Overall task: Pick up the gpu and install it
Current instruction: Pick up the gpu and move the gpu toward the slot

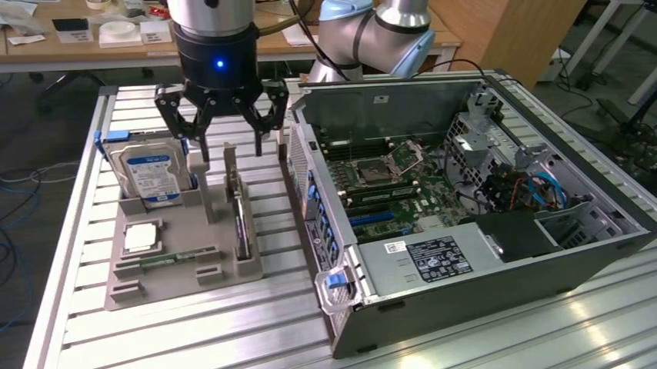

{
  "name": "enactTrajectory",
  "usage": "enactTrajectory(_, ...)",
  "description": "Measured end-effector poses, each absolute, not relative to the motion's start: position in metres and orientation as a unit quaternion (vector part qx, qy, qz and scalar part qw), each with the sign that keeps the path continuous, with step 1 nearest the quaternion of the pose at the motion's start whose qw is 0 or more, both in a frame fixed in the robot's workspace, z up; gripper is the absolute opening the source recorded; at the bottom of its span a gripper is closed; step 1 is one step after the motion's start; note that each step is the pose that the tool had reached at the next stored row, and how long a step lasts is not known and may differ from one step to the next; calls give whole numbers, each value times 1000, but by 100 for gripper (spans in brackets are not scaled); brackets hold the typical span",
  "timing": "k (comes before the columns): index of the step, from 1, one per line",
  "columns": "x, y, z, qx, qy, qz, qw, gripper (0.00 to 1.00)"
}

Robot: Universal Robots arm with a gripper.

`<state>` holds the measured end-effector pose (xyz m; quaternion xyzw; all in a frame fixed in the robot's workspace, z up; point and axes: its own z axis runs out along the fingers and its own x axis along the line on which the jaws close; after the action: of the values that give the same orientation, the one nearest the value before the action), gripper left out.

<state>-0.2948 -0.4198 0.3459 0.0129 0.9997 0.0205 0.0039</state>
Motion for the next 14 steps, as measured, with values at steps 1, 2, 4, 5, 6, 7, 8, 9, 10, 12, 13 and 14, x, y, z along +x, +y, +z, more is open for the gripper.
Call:
enactTrajectory(1,-295,-420,345,13,1000,20,4,71)
enactTrajectory(2,-295,-420,344,13,1000,20,4,71)
enactTrajectory(4,-295,-420,343,13,1000,20,4,71)
enactTrajectory(5,-295,-421,342,13,1000,20,4,71)
enactTrajectory(6,-295,-421,341,12,1000,20,4,71)
enactTrajectory(7,-295,-421,340,12,1000,20,4,71)
enactTrajectory(8,-295,-421,339,12,1000,20,4,71)
enactTrajectory(9,-295,-421,338,12,1000,20,4,71)
enactTrajectory(10,-295,-421,337,12,1000,20,4,71)
enactTrajectory(12,-295,-421,336,12,1000,20,4,71)
enactTrajectory(13,-295,-421,335,12,1000,20,4,71)
enactTrajectory(14,-295,-421,334,12,1000,20,4,71)
